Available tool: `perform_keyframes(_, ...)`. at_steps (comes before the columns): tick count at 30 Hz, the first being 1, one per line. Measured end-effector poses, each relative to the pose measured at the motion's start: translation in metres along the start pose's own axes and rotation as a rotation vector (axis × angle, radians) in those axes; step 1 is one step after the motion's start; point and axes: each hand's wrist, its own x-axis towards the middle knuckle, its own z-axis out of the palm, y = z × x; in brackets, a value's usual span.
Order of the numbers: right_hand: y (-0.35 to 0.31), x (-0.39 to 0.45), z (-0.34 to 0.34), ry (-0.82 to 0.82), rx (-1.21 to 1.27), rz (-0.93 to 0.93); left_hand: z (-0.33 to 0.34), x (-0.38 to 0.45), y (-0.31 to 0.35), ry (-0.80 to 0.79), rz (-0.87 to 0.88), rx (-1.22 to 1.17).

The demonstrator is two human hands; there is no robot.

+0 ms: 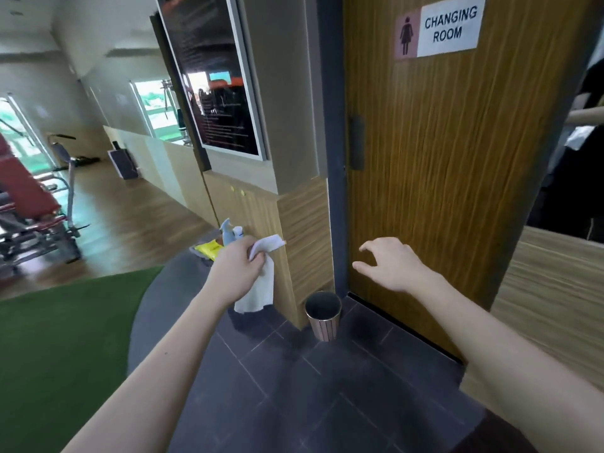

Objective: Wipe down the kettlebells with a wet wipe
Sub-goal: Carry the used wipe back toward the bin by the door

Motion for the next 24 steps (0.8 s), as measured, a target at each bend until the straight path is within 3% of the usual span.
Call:
perform_keyframes(11, 0.010, 0.194, 0.039, -0.061, -0.029, 0.058, 0.074, 0.230, -0.061, -0.140, 0.055, -0.005)
perform_keyframes(24, 0.052, 0.395, 0.120, -0.043, 0.050, 0.326, 0.187, 0.496, -0.113, -0.352, 0.232, -0.088)
